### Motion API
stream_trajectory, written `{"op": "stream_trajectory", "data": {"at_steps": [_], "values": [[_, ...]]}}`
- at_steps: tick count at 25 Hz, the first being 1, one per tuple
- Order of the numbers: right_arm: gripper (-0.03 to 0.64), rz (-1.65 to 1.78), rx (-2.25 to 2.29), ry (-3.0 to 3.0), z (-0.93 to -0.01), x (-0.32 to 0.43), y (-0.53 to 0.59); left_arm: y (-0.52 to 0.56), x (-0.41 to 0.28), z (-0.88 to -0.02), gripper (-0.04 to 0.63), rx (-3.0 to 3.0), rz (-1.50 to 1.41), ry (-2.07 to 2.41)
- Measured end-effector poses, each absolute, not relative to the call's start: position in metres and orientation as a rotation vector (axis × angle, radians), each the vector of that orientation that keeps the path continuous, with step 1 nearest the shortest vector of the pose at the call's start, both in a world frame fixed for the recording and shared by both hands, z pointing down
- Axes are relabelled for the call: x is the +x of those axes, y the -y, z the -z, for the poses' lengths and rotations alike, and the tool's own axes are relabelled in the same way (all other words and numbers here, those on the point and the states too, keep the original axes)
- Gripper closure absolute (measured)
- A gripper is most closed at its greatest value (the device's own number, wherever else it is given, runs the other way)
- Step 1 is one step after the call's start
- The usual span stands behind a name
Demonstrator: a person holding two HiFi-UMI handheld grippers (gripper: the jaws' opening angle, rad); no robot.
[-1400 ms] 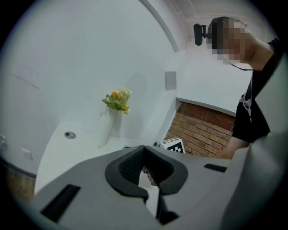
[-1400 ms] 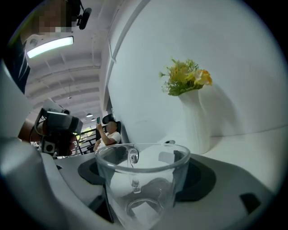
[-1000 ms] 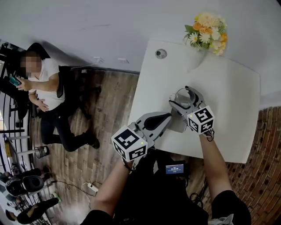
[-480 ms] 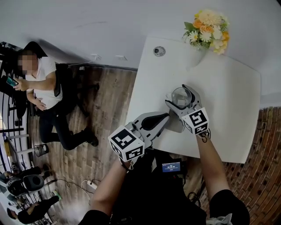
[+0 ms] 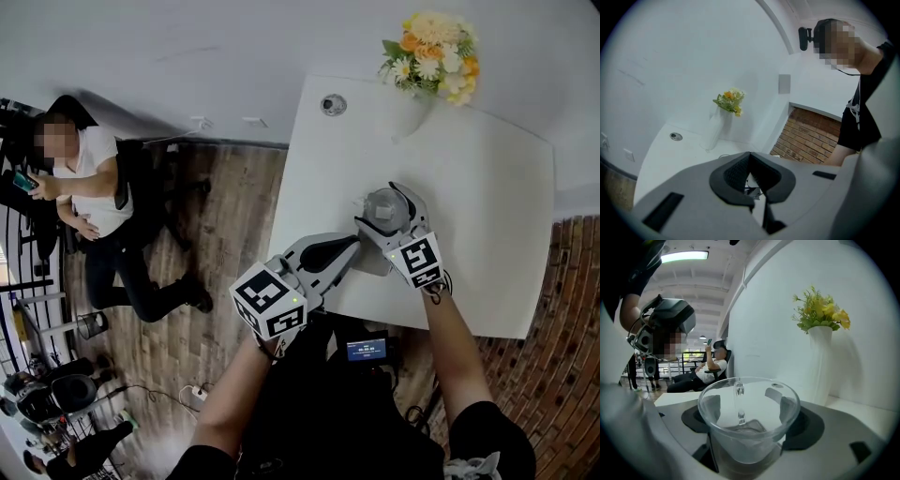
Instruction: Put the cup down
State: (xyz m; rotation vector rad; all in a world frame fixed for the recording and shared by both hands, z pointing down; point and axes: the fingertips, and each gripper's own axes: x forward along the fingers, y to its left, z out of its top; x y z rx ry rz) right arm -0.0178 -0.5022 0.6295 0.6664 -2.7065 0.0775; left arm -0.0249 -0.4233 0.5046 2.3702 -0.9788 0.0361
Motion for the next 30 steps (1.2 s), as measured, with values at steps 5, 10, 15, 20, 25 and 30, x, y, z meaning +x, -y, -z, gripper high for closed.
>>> {"op": "stream_trajectory", "data": {"at_steps": [5, 10, 15, 20, 25, 30], "values": [[0.189, -0.080, 0.680, 2.692, -0.632, -0.017, 0.503, 0.421, -0.023, -0.502, 0.588, 2.378, -0.033, 0.970], [0.182, -0.193, 0.706, 2.727, -0.630, -0.014, 0.503, 0.416, -0.022, -0.495, 0.588, 2.394, -0.014, 0.961], [0.118, -0.235, 0.723, 2.717, -0.627, -0.004, 0.499, 0.409, -0.022, -0.491, 0.588, 2.403, -0.009, 0.965], [0.118, -0.241, 0.758, 2.691, -0.622, 0.009, 0.489, 0.403, -0.028, -0.489, 0.588, 2.412, -0.012, 0.972], [0.118, -0.270, 0.816, 2.688, -0.609, 0.027, 0.474, 0.401, -0.040, -0.484, 0.588, 2.427, -0.004, 1.002], [0.120, -0.329, 0.867, 2.681, -0.591, 0.047, 0.462, 0.404, -0.047, -0.479, 0.588, 2.447, 0.001, 1.011]]}}
